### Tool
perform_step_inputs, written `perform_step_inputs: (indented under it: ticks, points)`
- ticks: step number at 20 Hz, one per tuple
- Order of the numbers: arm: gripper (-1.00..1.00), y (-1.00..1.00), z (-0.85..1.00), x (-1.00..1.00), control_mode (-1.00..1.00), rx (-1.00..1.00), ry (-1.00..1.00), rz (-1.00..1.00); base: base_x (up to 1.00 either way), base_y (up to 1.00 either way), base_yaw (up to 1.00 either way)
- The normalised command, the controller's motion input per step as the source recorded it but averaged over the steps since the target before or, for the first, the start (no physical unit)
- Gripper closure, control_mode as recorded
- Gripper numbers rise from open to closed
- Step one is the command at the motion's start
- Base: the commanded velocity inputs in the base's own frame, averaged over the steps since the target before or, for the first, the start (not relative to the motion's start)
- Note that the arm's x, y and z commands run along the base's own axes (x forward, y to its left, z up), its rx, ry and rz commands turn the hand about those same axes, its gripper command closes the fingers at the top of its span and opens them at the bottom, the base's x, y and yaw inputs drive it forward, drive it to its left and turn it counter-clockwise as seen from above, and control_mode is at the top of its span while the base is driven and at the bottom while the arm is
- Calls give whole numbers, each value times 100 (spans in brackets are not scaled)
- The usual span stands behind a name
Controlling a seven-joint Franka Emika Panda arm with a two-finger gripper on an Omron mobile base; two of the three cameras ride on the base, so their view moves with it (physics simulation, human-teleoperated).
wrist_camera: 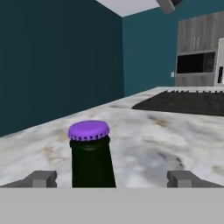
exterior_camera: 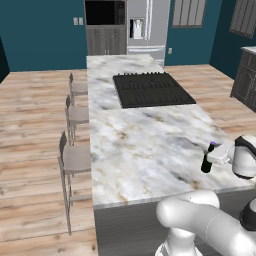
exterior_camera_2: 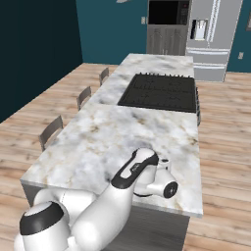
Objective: Pick the beer, boxed drink from the counter and place them in the open cabinet.
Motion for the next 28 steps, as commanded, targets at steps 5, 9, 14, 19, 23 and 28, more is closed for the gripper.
perform_step_inputs:
  ticks: [5,9,14,19,23,28]
  points:
    - [-100,0,0,11,-100,0,0,0,0,0,0]
    - [100,0,0,1,-100,0,0,0,0,0,0]
    - [100,0,0,0,-100,0,0,0,0,0,0]
    - [100,0,1,-16,-100,0,0,0,0,0,0]
    - [100,0,34,-50,-100,0,-9,1,0,0,0]
    - [100,-7,86,-61,-100,0,-13,3,0,0,0]
